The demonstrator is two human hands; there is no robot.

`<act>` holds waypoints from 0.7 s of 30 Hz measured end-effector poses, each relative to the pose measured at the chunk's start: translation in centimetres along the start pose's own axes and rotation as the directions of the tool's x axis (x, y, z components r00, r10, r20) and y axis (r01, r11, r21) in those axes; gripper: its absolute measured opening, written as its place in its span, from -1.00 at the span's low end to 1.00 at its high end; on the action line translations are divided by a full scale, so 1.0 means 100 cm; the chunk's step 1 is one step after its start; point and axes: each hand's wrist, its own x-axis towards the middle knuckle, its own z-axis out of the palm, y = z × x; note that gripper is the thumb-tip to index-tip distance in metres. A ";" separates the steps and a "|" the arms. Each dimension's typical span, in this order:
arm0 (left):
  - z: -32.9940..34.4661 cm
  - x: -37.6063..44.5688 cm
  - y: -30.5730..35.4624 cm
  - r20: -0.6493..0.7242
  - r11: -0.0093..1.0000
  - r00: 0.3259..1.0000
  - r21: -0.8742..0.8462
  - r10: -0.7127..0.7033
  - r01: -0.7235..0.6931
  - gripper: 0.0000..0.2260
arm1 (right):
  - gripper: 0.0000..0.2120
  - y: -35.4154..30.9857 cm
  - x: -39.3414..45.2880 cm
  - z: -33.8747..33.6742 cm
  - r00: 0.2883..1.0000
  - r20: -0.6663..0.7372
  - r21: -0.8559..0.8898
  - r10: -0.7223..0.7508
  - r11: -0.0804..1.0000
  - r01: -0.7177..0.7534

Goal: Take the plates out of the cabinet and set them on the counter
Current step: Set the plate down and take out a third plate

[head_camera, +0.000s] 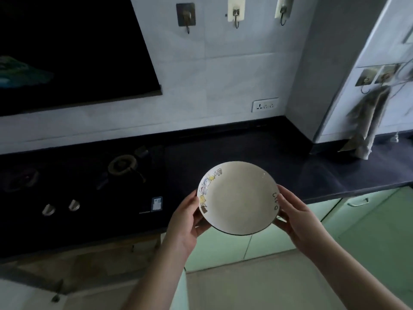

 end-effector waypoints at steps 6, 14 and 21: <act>-0.006 0.041 0.017 -0.057 1.000 0.998 0.021 0.006 -0.004 -0.77 | -0.75 0.002 0.057 0.022 0.999 0.021 0.013 0.035 0.999 -0.036; -0.014 0.107 0.015 -0.195 1.000 0.981 0.020 -0.003 0.007 -0.76 | -0.75 0.018 0.156 0.032 0.978 0.158 -0.021 0.139 0.990 -0.138; -0.011 0.167 0.017 -0.371 0.998 0.927 0.023 -0.049 0.062 -0.77 | -0.73 0.027 0.240 0.027 0.926 0.277 -0.057 0.257 0.966 -0.251</act>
